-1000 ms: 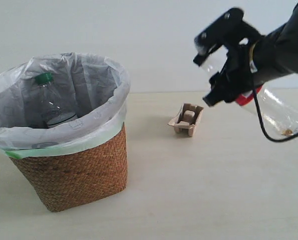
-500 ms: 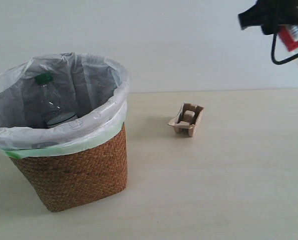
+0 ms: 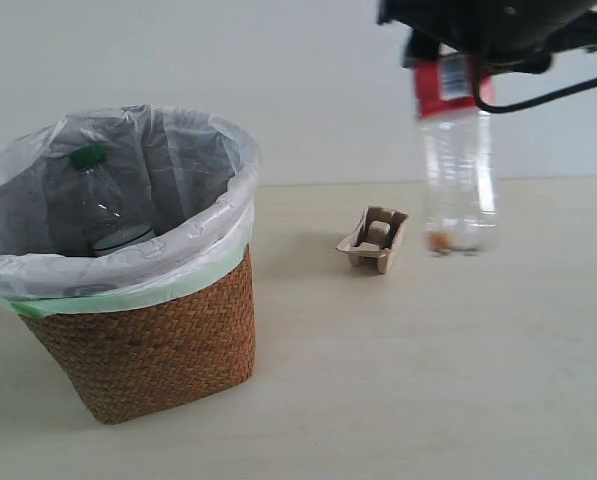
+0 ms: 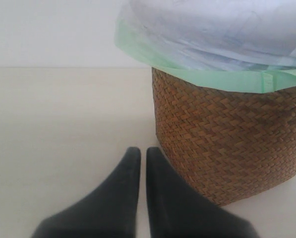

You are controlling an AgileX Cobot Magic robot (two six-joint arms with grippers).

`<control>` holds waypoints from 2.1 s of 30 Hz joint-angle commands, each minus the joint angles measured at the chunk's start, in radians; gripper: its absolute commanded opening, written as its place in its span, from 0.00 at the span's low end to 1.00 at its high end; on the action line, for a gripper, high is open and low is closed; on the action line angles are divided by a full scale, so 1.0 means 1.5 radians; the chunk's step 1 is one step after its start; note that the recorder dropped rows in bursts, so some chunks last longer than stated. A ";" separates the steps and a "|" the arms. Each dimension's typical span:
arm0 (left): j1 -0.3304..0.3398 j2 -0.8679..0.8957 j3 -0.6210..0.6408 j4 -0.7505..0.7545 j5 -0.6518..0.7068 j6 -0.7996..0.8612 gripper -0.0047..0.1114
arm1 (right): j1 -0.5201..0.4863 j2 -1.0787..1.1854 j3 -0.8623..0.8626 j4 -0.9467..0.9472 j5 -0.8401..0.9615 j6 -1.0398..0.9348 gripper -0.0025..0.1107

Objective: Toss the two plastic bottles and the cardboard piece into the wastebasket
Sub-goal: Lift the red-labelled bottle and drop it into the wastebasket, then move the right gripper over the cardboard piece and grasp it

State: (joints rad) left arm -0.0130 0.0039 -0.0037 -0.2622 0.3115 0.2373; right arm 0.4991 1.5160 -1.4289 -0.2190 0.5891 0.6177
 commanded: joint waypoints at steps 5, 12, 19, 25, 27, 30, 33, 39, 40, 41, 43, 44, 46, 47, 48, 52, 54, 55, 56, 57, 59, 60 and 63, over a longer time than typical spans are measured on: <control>-0.005 -0.003 0.002 -0.002 -0.003 0.002 0.07 | 0.115 0.004 -0.114 0.616 -0.289 -0.498 0.57; -0.005 -0.003 0.002 -0.002 -0.003 0.002 0.07 | 0.119 0.041 -0.159 0.628 -0.188 -0.442 0.92; -0.005 -0.003 0.002 -0.002 -0.003 0.002 0.07 | 0.119 0.053 -0.159 0.564 -0.124 -0.451 0.92; -0.005 -0.003 0.002 -0.002 -0.003 0.002 0.07 | 0.119 0.053 -0.159 0.397 -0.068 -0.339 0.92; -0.005 -0.003 0.002 -0.002 -0.003 0.002 0.07 | 0.119 0.053 -0.159 0.258 -0.033 -0.239 0.92; -0.005 -0.003 0.002 -0.002 -0.003 0.002 0.07 | 0.119 0.054 -0.159 0.038 0.055 -0.057 0.92; -0.005 -0.003 0.002 -0.002 -0.003 0.002 0.07 | 0.119 0.069 -0.159 -0.169 0.174 0.077 0.92; -0.005 -0.003 0.002 -0.002 -0.003 0.002 0.07 | 0.080 0.158 -0.159 -0.218 0.290 0.118 0.92; -0.005 -0.003 0.002 -0.002 -0.003 0.002 0.07 | 0.051 0.191 -0.159 -0.153 0.288 0.123 0.92; -0.005 -0.003 0.002 -0.002 -0.003 0.002 0.07 | 0.037 0.210 -0.159 -0.115 0.279 0.115 0.92; -0.005 -0.003 0.002 -0.002 -0.003 0.002 0.07 | 0.015 0.243 -0.159 -0.062 0.256 0.095 0.92; -0.005 -0.003 0.002 -0.002 -0.003 0.002 0.07 | 0.006 0.258 -0.159 -0.046 0.241 0.093 0.92; -0.005 -0.003 0.002 -0.002 -0.003 0.002 0.07 | -0.004 0.297 -0.159 -0.032 0.178 0.096 0.92; -0.005 -0.003 0.002 -0.002 -0.003 0.002 0.07 | -0.007 0.325 -0.159 -0.032 0.126 0.114 0.92; -0.005 -0.003 0.002 -0.002 -0.003 0.002 0.07 | -0.007 0.354 -0.159 -0.025 0.074 0.127 0.92; -0.005 -0.003 0.002 -0.002 -0.003 0.002 0.07 | -0.026 0.438 -0.159 -0.030 -0.016 0.171 0.92; -0.005 -0.003 0.002 -0.002 -0.003 0.002 0.07 | -0.041 0.464 -0.159 -0.037 -0.018 0.181 0.92; -0.005 -0.003 0.002 -0.002 -0.003 0.002 0.07 | -0.043 0.472 -0.159 -0.040 -0.019 0.181 0.92; -0.005 -0.003 0.002 -0.002 -0.003 0.002 0.07 | -0.047 0.475 -0.159 -0.043 -0.022 0.181 0.92; -0.005 -0.003 0.002 -0.002 -0.003 0.002 0.07 | -0.050 0.479 -0.159 -0.049 -0.024 0.181 0.92; -0.005 -0.003 0.002 -0.002 -0.003 0.002 0.07 | -0.055 0.485 -0.159 -0.054 -0.037 0.181 0.92; -0.005 -0.003 0.002 -0.002 -0.003 0.002 0.07 | -0.058 0.486 -0.159 -0.055 -0.043 0.181 0.92; -0.005 -0.003 0.002 -0.002 -0.003 0.002 0.07 | -0.067 0.492 -0.159 -0.075 -0.053 0.192 0.89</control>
State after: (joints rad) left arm -0.0130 0.0039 -0.0037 -0.2622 0.3115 0.2373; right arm 0.4156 2.2481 -1.6622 -0.2974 0.5302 0.8932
